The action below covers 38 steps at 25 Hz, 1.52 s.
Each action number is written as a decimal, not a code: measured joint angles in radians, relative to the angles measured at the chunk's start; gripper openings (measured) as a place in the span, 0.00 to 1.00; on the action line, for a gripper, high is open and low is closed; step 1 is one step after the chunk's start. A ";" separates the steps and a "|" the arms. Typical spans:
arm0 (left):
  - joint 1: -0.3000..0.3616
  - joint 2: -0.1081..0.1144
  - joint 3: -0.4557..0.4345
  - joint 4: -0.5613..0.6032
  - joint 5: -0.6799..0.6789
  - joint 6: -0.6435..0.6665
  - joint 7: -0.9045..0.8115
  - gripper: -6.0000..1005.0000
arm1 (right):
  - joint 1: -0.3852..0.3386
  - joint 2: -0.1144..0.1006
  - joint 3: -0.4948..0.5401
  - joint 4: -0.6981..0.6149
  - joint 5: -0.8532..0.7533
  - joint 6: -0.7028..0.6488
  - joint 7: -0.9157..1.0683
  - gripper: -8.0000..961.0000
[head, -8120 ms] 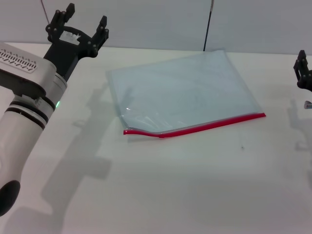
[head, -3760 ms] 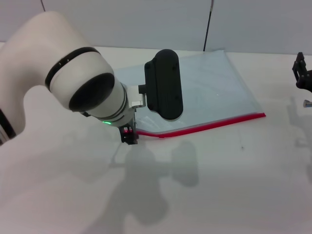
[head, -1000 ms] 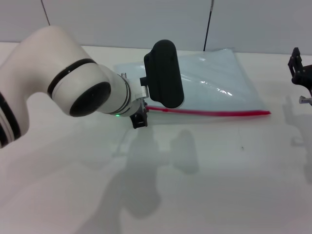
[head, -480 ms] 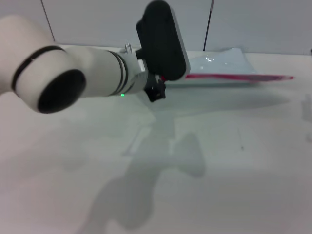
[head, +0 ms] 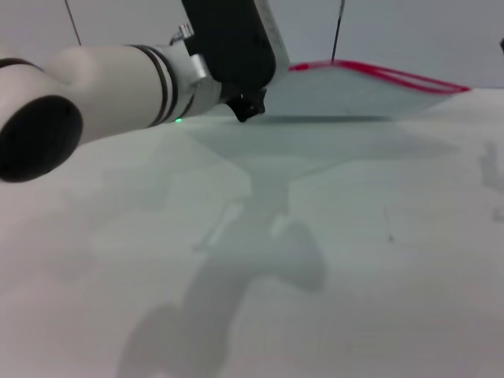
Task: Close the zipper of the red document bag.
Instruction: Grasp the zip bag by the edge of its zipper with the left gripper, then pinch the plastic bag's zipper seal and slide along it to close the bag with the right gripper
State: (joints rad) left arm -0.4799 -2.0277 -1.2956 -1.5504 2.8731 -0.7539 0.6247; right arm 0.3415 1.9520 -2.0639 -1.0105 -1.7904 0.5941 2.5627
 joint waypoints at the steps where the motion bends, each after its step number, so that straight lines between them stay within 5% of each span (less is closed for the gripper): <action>1: 0.006 0.000 -0.003 -0.004 0.000 0.008 0.001 0.06 | -0.012 -0.001 0.028 -0.036 -0.014 -0.049 -0.032 0.61; 7: 0.019 -0.001 -0.012 -0.029 0.000 0.033 0.010 0.06 | -0.056 0.021 0.256 -0.217 -0.137 -0.459 -0.136 0.60; 17: 0.021 -0.002 -0.015 -0.055 0.000 0.078 0.013 0.06 | -0.046 0.066 0.446 -0.348 -0.277 -0.811 -0.199 0.59; 27: 0.024 -0.002 -0.011 -0.058 0.000 0.132 0.027 0.06 | 0.019 0.067 0.620 -0.461 -0.273 -1.192 -0.349 0.58; 38: 0.032 -0.003 -0.004 -0.059 -0.001 0.173 0.044 0.06 | 0.093 0.068 0.637 -0.498 -0.273 -1.355 -0.469 0.57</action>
State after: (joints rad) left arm -0.4481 -2.0310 -1.2993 -1.6092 2.8718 -0.5811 0.6691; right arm 0.4347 2.0199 -1.4273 -1.5085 -2.0634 -0.7606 2.0933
